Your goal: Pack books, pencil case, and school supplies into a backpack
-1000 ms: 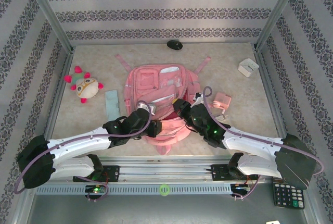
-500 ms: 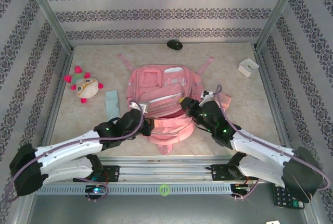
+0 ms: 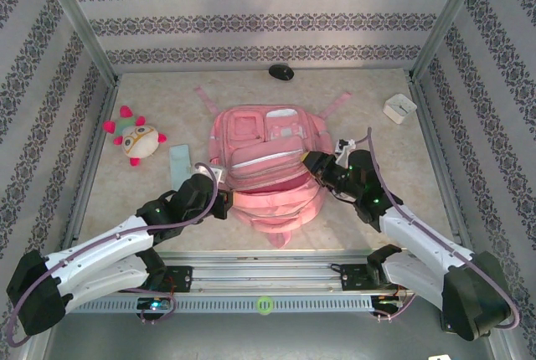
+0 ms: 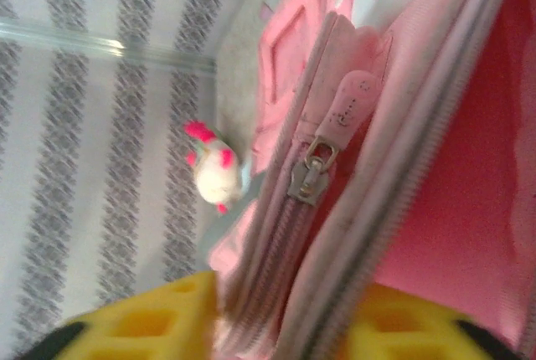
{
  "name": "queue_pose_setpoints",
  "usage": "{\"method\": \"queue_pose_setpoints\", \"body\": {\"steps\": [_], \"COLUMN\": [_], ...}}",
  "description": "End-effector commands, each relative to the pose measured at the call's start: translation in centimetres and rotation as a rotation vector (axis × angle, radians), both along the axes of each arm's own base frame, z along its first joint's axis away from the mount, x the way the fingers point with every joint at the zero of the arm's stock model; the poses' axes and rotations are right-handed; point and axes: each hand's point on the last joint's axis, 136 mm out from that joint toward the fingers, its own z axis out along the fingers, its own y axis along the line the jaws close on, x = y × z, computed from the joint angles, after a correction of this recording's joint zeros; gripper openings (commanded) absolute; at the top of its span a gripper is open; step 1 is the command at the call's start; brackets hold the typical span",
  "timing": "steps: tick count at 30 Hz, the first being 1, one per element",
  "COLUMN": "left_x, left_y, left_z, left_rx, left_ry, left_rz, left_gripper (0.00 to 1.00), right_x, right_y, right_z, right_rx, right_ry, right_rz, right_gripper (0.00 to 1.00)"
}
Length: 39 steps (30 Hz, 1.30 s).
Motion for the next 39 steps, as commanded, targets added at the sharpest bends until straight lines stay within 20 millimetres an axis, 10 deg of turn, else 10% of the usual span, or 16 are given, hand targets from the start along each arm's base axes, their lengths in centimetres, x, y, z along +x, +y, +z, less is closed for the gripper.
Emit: {"method": "queue_pose_setpoints", "body": {"steps": [1, 7, 11, 23, 31, 39], "left_x": [0.9, 0.6, 0.2, -0.3, -0.6, 1.2], "left_y": [-1.6, -2.5, -3.3, -5.2, -5.6, -2.7], "left_z": [3.5, 4.1, 4.6, 6.1, 7.0, 5.3], "left_rx": [-0.043, -0.035, -0.050, -0.122, -0.154, -0.049], "left_ry": [-0.113, -0.121, -0.124, -0.149, -0.153, -0.134], "left_rz": [-0.090, -0.162, -0.220, -0.315, -0.339, -0.183], "left_gripper": [0.00, 0.00, 0.00, 0.00, 0.00, 0.00], "right_x": [-0.6, -2.0, -2.5, -7.6, -5.0, -5.9], "right_y": [-0.3, -4.4, -3.4, 9.0, 11.9, 11.2], "right_z": [1.2, 1.6, 3.6, 2.3, -0.5, 0.1], "right_rx": [-0.186, -0.673, -0.851, -1.059, -1.170, -1.165], "right_ry": [-0.107, -0.214, -0.395, -0.966, -1.053, -1.195], "right_rz": [0.117, 0.205, 0.372, 1.090, 1.168, 1.207], "right_gripper": [0.50, 0.60, 0.60, 0.67, 0.66, 0.05]}}
